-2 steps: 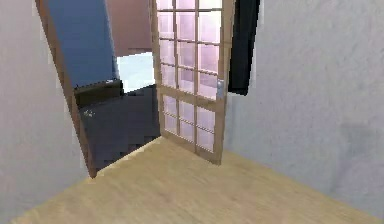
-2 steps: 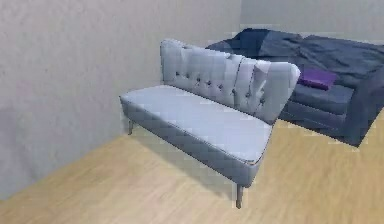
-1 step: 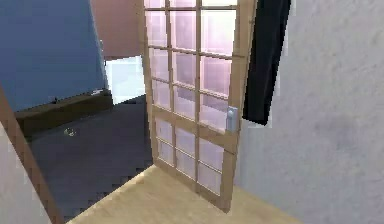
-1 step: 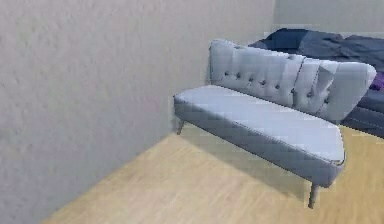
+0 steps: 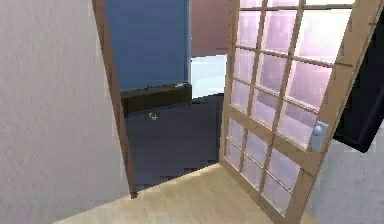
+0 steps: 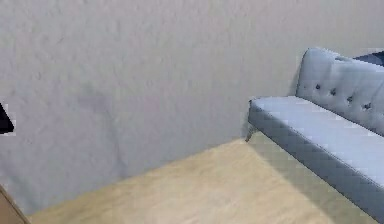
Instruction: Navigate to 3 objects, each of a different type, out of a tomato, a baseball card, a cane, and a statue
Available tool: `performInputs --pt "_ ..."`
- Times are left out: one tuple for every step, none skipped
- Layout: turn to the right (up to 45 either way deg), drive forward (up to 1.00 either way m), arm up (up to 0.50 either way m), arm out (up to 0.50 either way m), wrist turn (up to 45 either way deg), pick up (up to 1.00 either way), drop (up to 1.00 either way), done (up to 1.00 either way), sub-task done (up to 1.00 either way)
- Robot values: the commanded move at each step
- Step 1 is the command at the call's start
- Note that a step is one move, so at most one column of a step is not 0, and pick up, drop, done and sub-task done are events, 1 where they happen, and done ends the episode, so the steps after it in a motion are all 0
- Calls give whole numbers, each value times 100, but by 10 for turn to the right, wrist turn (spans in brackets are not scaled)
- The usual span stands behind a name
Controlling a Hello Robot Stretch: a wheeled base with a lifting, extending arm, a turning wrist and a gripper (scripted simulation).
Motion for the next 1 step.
performInputs --pt "0 75 0 0 0 0 0 0 0"
